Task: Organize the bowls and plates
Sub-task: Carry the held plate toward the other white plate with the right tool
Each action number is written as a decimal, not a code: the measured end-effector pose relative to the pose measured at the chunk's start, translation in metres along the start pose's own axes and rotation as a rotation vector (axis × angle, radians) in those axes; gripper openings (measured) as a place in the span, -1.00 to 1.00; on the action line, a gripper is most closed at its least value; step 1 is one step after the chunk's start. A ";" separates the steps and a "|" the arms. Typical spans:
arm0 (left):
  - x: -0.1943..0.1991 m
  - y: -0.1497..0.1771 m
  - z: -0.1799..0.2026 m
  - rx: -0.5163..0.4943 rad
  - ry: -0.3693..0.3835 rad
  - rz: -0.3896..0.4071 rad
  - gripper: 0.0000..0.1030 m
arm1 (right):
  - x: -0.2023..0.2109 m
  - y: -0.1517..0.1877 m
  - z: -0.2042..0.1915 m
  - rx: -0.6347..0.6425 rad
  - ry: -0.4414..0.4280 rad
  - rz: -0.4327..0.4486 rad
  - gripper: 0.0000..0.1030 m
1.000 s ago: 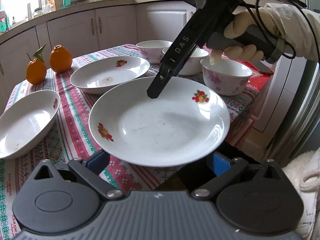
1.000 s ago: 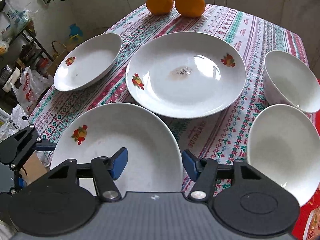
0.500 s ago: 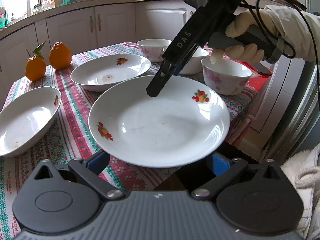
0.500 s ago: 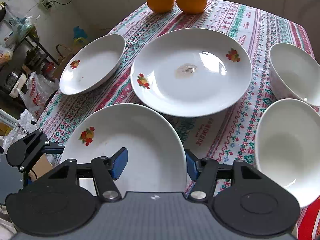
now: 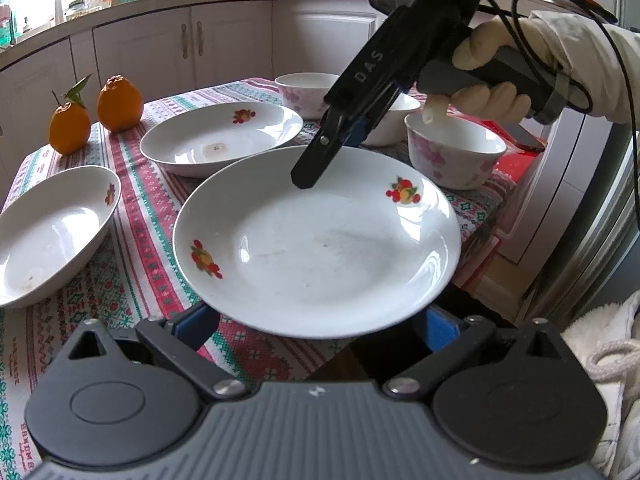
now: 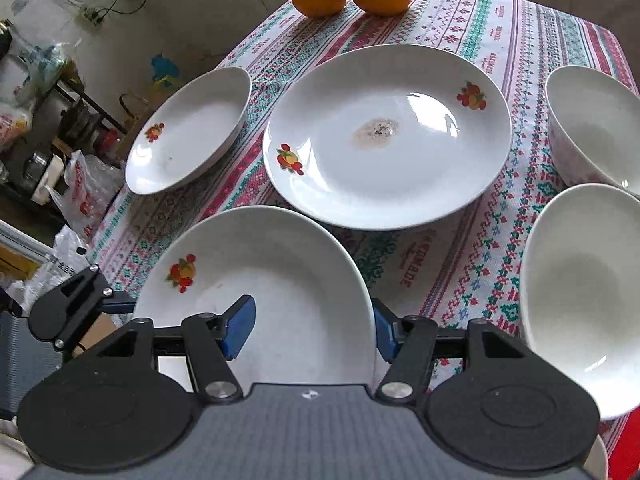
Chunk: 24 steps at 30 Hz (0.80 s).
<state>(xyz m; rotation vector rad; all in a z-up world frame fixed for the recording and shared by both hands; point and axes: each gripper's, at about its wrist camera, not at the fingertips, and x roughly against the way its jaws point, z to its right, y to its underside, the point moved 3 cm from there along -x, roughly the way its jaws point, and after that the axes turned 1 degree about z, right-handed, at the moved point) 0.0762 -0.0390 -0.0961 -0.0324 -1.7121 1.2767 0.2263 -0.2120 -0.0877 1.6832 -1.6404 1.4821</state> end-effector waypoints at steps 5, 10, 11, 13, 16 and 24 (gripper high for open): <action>0.002 -0.001 -0.002 0.007 0.002 0.003 0.97 | 0.000 0.000 -0.001 -0.005 -0.001 -0.001 0.30; 0.001 -0.001 -0.003 -0.004 0.015 0.004 0.97 | -0.002 0.000 0.000 -0.003 -0.003 -0.006 0.30; 0.000 -0.002 -0.002 -0.007 0.020 0.004 0.97 | -0.003 0.000 0.000 -0.001 0.002 -0.010 0.30; -0.001 -0.003 -0.002 -0.008 0.030 0.004 0.97 | -0.004 0.000 0.000 0.005 0.004 -0.014 0.30; -0.002 -0.003 -0.005 0.000 0.050 0.000 0.97 | -0.004 0.000 0.001 0.008 0.000 -0.018 0.30; -0.002 -0.005 -0.009 -0.004 0.086 -0.013 0.96 | -0.006 0.001 0.002 0.014 -0.008 -0.019 0.31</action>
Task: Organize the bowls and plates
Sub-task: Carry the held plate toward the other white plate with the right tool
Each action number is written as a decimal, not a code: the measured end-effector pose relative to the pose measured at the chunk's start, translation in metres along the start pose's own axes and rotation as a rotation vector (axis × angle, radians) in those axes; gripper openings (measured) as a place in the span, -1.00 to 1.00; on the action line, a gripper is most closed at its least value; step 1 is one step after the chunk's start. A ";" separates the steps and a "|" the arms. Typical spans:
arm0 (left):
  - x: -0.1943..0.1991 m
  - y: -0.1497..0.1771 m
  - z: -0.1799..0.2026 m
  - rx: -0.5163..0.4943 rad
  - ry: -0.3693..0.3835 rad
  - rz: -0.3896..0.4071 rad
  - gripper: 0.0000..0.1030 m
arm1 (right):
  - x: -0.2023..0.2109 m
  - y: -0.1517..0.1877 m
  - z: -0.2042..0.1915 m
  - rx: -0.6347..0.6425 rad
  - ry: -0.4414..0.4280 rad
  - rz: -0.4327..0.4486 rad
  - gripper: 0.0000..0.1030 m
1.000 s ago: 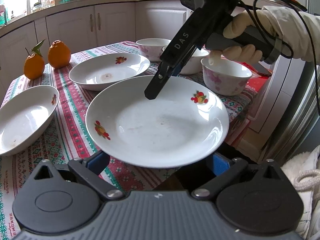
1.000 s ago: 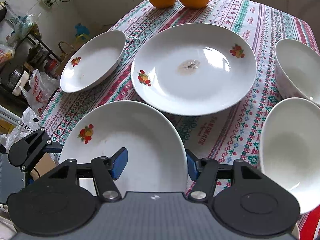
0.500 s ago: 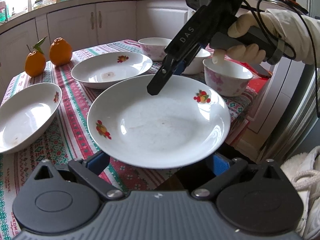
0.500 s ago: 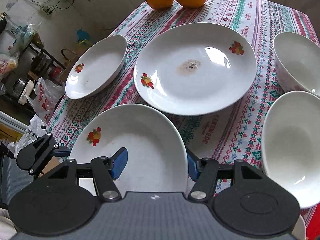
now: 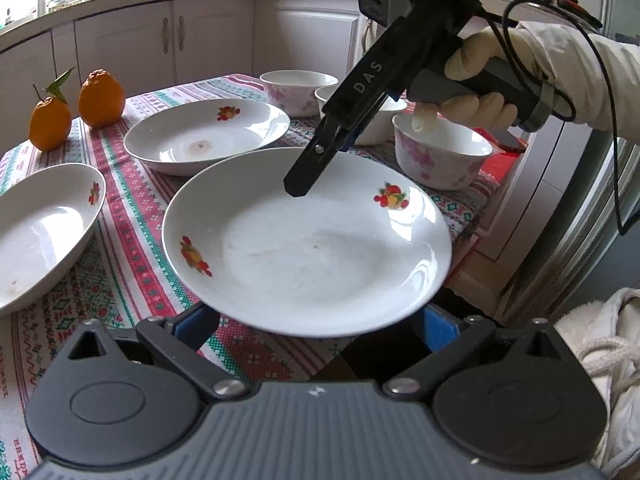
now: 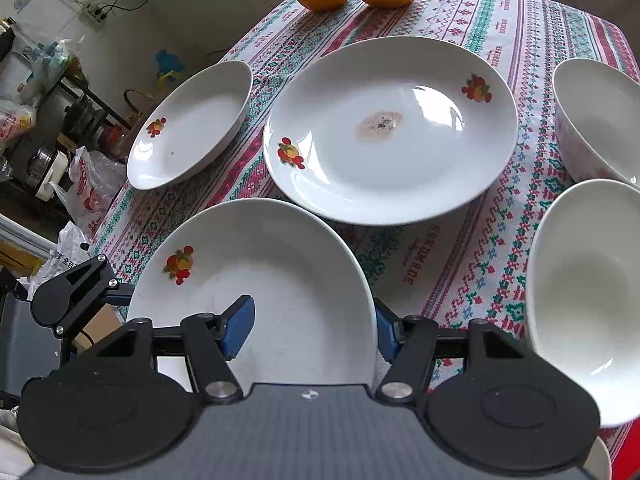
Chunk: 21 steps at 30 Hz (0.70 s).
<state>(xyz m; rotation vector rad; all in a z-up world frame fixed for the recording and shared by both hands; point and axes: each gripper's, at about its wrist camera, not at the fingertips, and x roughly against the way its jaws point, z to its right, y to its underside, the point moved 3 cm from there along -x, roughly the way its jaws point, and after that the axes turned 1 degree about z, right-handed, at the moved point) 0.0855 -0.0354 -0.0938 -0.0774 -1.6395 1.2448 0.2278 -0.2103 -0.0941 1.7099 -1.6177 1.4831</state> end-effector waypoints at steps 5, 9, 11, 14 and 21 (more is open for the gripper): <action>0.002 -0.001 -0.002 0.010 0.009 0.002 0.96 | 0.001 0.001 0.000 -0.008 -0.001 0.001 0.31; 0.006 -0.001 -0.002 0.009 0.005 0.006 0.96 | 0.003 0.000 -0.002 -0.011 -0.009 0.010 0.31; 0.009 -0.001 -0.003 0.011 0.003 0.011 0.96 | 0.005 -0.001 -0.004 -0.009 -0.014 0.017 0.31; 0.013 -0.001 -0.003 0.013 0.000 0.016 0.96 | 0.008 -0.004 -0.009 -0.003 -0.019 0.023 0.31; 0.026 0.000 -0.009 0.032 -0.015 0.025 0.96 | 0.007 -0.013 -0.023 0.022 -0.031 0.026 0.31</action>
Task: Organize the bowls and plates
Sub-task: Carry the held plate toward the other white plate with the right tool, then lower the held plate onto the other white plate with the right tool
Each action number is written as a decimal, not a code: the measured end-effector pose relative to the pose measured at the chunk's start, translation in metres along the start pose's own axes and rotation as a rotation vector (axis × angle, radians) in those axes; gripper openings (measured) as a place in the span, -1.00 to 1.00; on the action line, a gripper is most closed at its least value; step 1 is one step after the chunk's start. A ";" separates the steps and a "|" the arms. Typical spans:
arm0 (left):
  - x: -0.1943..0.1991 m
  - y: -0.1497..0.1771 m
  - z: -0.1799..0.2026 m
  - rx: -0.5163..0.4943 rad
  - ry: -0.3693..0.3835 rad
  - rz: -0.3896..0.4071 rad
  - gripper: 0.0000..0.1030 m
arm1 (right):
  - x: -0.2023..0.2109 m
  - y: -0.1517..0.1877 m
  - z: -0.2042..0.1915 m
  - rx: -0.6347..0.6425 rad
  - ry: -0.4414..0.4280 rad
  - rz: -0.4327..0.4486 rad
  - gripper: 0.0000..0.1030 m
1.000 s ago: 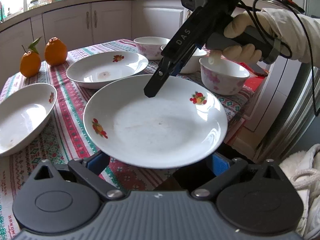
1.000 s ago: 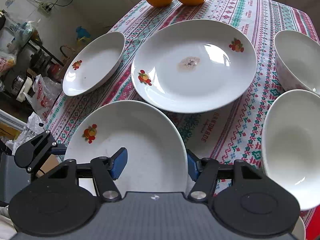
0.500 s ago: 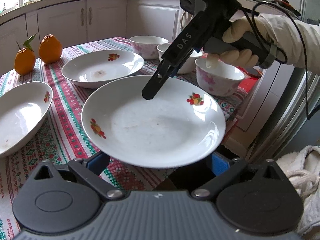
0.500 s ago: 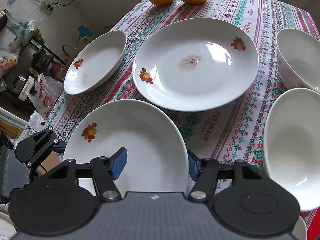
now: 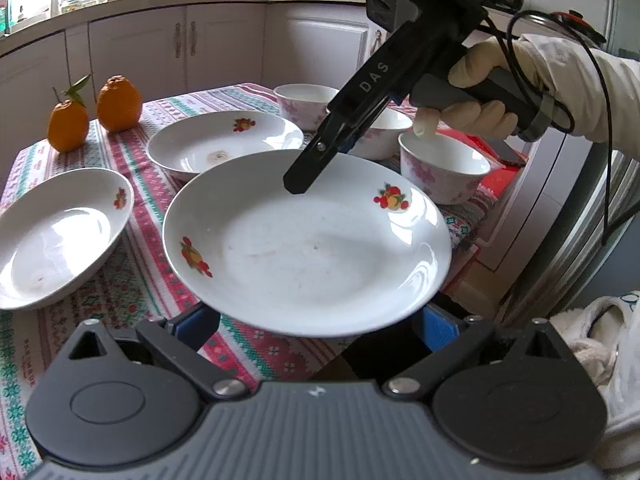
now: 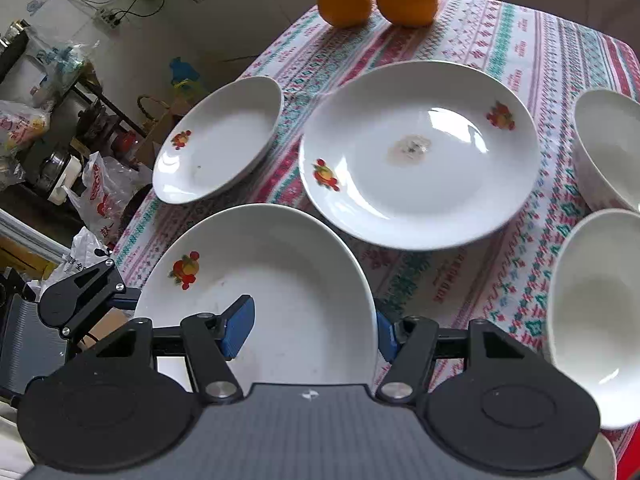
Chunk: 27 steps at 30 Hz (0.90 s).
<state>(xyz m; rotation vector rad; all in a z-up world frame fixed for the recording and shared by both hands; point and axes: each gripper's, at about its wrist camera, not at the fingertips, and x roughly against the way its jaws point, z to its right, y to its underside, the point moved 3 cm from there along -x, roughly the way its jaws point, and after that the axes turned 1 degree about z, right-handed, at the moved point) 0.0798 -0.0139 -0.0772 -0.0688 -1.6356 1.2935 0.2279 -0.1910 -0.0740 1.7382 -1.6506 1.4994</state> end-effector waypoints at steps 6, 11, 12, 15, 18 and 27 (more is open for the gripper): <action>0.014 -0.003 -0.013 0.020 -0.035 0.017 0.96 | -0.003 -0.020 -0.016 0.041 -0.014 0.003 0.31; 0.028 -0.007 -0.030 0.040 -0.075 0.033 0.96 | -0.011 -0.044 -0.030 0.083 -0.033 0.006 0.31; 0.030 -0.007 -0.034 0.044 -0.084 0.035 0.96 | -0.013 -0.050 -0.033 0.093 -0.038 0.004 0.31; 0.038 -0.010 -0.047 0.060 -0.116 0.044 0.96 | -0.023 -0.068 -0.042 0.123 -0.053 -0.001 0.31; 0.043 -0.011 -0.060 0.079 -0.145 0.049 0.96 | -0.033 -0.085 -0.050 0.153 -0.066 -0.008 0.31; 0.047 -0.008 -0.100 0.125 -0.214 0.042 0.96 | -0.070 -0.129 -0.066 0.208 -0.106 -0.042 0.31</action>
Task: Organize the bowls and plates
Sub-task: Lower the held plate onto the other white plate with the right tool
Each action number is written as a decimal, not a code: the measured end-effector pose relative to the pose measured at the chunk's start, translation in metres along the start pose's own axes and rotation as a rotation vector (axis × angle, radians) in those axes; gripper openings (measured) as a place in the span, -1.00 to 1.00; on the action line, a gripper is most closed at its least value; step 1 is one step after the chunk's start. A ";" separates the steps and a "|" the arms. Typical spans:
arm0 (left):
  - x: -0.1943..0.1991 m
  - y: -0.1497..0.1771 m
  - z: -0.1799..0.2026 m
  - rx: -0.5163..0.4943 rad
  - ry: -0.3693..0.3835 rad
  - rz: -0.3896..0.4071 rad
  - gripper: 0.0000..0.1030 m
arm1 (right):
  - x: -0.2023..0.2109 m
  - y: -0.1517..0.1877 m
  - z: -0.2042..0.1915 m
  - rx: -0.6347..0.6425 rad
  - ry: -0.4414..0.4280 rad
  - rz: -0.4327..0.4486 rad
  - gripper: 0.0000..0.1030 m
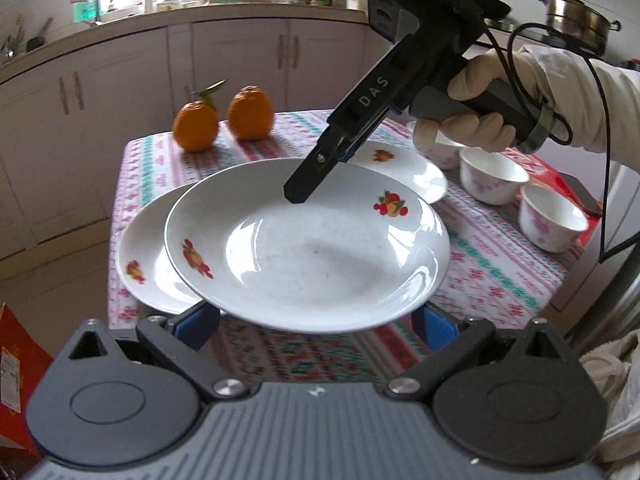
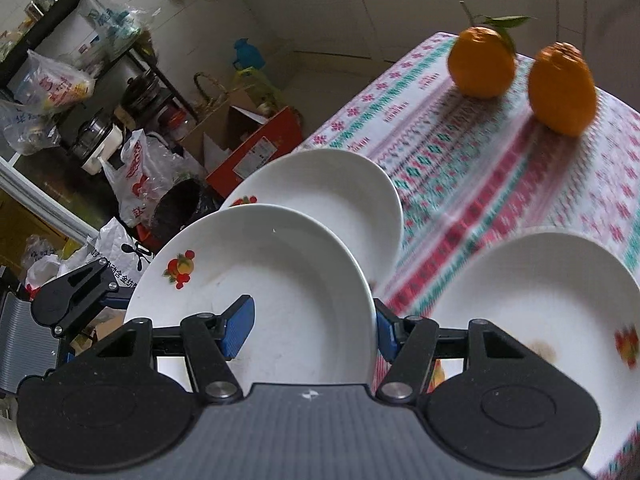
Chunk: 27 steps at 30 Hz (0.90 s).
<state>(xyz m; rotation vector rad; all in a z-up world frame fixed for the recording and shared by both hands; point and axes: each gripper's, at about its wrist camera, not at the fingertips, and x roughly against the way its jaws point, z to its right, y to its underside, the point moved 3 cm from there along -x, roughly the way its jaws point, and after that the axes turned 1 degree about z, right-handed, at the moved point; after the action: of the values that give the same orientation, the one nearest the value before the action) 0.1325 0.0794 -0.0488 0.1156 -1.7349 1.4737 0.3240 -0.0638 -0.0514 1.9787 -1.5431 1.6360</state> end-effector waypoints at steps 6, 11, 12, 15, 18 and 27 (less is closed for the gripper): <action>-0.008 0.000 -0.018 0.030 -0.027 -0.013 0.96 | -0.023 -0.020 0.003 0.020 -0.011 -0.026 0.31; -0.012 0.002 -0.029 0.050 -0.040 -0.015 0.96 | -0.037 -0.031 0.003 0.028 -0.016 -0.039 0.31; -0.013 0.002 -0.032 0.057 -0.042 -0.014 0.96 | -0.038 -0.033 0.004 0.028 -0.017 -0.040 0.31; -0.014 0.002 -0.037 0.064 -0.049 -0.008 0.96 | -0.043 -0.037 0.006 0.025 -0.014 -0.041 0.31; -0.016 0.001 -0.043 0.070 -0.051 -0.007 0.96 | -0.046 -0.040 0.009 0.018 -0.012 -0.043 0.31; -0.026 0.001 -0.054 0.074 -0.054 -0.014 0.96 | -0.051 -0.042 0.016 0.003 -0.008 -0.047 0.31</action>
<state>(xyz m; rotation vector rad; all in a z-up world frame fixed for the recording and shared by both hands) 0.1766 0.1143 -0.0684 0.2072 -1.7188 1.5380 0.3724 -0.0251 -0.0786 2.0097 -1.4857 1.6152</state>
